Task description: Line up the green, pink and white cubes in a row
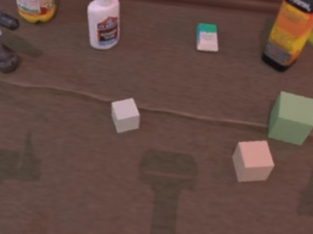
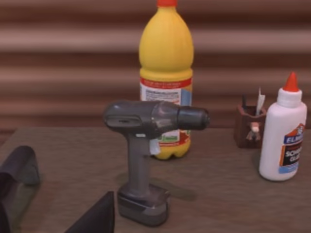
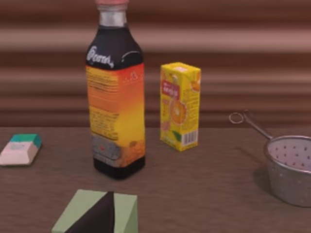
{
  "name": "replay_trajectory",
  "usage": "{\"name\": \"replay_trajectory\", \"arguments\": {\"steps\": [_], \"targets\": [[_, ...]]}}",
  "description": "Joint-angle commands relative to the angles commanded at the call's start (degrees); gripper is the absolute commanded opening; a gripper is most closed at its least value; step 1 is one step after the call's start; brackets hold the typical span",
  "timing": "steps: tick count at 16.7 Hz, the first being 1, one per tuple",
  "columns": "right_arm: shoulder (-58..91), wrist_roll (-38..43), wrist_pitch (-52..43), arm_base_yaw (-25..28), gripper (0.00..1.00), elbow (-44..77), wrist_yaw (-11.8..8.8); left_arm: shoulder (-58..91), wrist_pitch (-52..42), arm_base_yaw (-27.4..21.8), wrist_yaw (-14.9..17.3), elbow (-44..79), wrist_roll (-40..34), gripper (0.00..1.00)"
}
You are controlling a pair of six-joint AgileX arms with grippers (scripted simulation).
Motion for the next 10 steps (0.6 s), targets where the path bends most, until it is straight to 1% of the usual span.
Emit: {"name": "replay_trajectory", "arguments": {"steps": [3, 5, 7, 10], "targets": [[0.0, 0.0, 0.0, 0.0, 1.0, 0.0, 0.0, 0.5, -0.4, -0.2, 0.1, 0.6, 0.2, 1.0], [0.0, 0.0, 0.0, 0.0, 1.0, 0.0, 0.0, 2.8, -2.3, -1.3, 0.6, 3.4, 1.0, 1.0], [0.0, 0.0, 0.0, 0.0, 1.0, 0.0, 0.0, 7.4, -5.8, -3.1, 1.2, 8.5, 2.6, 1.0], [0.0, 0.0, 0.0, 0.0, 1.0, 0.0, 0.0, 18.7, -14.2, -6.6, 2.5, 19.3, 6.2, 1.0]]}}
